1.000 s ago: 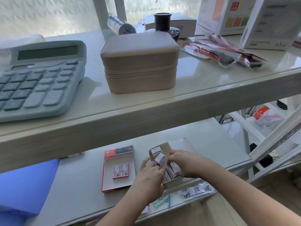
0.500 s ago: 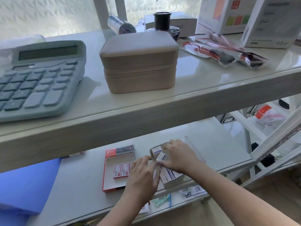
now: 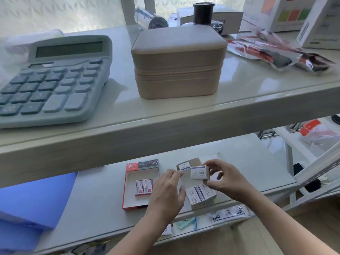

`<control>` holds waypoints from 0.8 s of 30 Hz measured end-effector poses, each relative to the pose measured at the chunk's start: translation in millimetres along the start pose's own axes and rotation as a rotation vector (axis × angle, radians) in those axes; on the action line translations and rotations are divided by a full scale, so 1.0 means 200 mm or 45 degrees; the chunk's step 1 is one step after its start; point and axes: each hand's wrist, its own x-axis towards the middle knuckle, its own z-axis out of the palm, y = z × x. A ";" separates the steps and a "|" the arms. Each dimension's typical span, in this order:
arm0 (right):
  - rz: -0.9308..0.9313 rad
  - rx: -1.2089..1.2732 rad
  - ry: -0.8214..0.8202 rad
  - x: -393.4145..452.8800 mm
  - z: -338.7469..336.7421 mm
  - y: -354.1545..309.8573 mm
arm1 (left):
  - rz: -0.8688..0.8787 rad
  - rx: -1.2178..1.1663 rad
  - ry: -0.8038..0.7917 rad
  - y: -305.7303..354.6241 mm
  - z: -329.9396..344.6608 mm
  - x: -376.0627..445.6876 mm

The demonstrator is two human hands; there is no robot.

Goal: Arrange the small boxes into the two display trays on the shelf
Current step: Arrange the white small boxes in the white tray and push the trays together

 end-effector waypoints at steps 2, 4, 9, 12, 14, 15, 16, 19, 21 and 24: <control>0.002 0.017 0.007 -0.01 0.00 0.02 | 0.013 0.034 -0.009 0.00 0.01 0.05; 0.007 0.036 0.018 -0.01 0.01 0.03 | 0.020 0.110 -0.039 0.00 0.03 0.13; 0.022 0.042 0.105 0.00 0.04 0.05 | -0.024 0.278 -0.147 0.00 0.05 0.28; 0.017 0.039 0.161 -0.01 0.05 0.06 | 0.031 0.293 -0.111 -0.02 0.06 0.27; 0.015 0.035 0.216 0.00 0.05 0.06 | 0.110 0.291 -0.061 -0.03 0.06 0.24; 0.010 0.025 0.237 -0.01 0.06 0.06 | 0.157 0.281 -0.034 -0.03 0.06 0.23; 0.003 0.015 0.253 -0.01 0.06 0.07 | 0.203 0.259 -0.007 -0.03 0.06 0.21; -0.009 -0.012 0.271 -0.01 0.08 0.07 | 0.249 0.195 0.000 -0.02 0.07 0.19; -0.005 -0.055 0.274 -0.01 0.09 0.09 | 0.133 0.162 -0.015 -0.03 0.09 0.18; -0.020 -0.218 0.294 0.00 0.11 0.11 | -0.066 0.142 -0.098 -0.02 0.08 0.22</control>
